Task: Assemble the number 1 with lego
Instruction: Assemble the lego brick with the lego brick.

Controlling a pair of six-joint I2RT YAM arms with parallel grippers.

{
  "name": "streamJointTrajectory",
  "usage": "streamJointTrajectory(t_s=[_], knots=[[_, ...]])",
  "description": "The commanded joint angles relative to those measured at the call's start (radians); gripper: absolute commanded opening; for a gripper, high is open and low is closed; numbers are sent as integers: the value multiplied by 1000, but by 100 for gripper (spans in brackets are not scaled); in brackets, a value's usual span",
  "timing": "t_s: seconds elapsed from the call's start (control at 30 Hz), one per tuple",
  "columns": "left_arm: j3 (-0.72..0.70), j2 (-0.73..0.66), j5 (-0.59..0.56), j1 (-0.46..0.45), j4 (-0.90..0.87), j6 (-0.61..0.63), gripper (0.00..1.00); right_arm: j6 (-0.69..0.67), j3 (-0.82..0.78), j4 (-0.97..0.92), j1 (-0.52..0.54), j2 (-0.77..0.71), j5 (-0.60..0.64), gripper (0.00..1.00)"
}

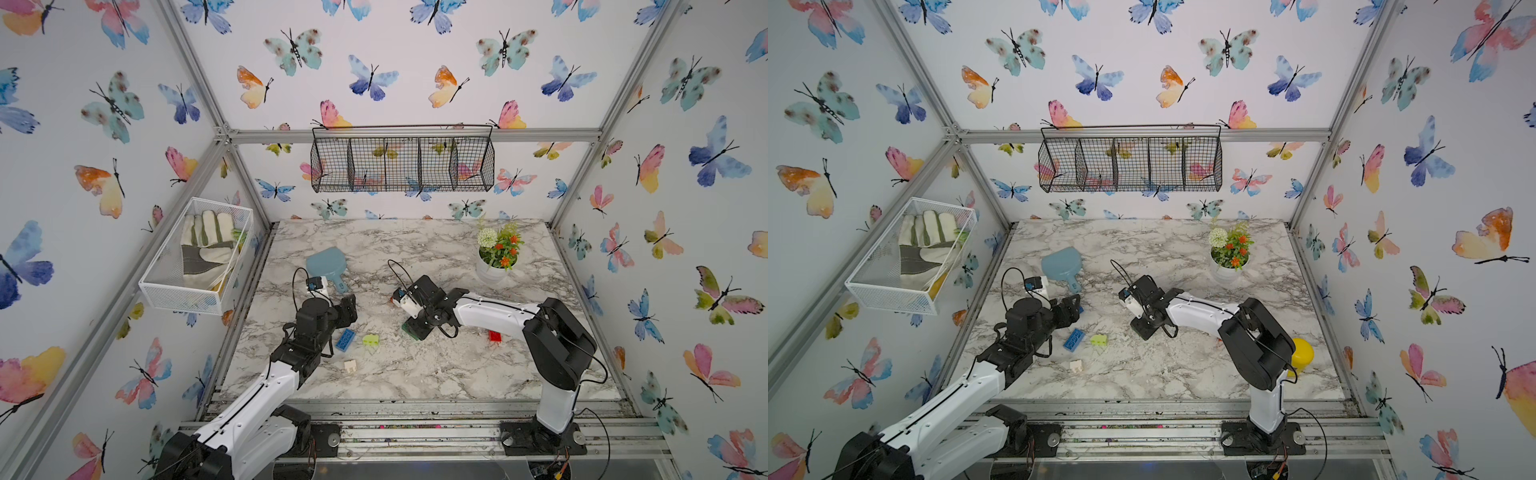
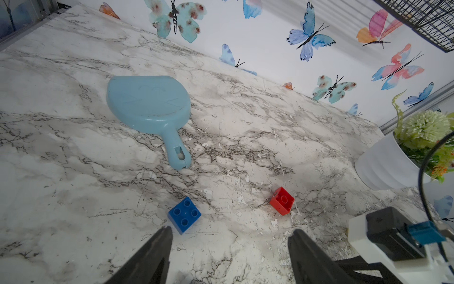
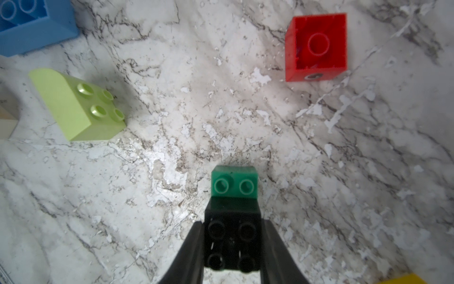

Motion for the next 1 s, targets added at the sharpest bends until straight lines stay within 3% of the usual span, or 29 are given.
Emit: streamJointTrajectory(t_s=[0.0, 0.23, 0.43, 0.63, 0.73, 0.97], knots=[[-5, -15, 3, 9, -5, 14, 79, 17, -62, -87, 9, 108, -19, 3], [-9, -32, 0, 21, -20, 18, 79, -103, -10, -190, 33, 164, -52, 3], [-11, -44, 3, 29, -26, 18, 80, -350, 25, -264, 89, 108, -157, 7], [-10, -33, 14, 37, -22, 22, 80, -490, 66, -328, 104, 117, -78, 13], [-4, -25, 22, 40, -25, 25, 80, -500, 122, -360, 104, 159, -90, 25], [-8, -55, 20, 45, -47, 28, 80, -469, 188, -354, 104, 138, -151, 70]])
